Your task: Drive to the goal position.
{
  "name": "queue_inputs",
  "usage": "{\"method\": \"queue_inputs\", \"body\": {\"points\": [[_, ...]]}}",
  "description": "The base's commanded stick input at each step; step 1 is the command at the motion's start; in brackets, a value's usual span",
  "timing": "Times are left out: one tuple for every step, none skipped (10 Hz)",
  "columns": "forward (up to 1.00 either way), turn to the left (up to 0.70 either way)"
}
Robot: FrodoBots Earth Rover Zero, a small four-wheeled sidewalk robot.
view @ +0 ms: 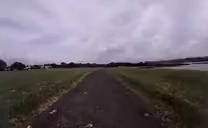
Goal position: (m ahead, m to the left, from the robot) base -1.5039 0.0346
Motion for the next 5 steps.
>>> {"method": "queue_inputs", "body": {"points": [[0.70,0.00],[0.70,0.00],[0.70,0.00],[0.70,0.00],[0.70,0.00]]}}
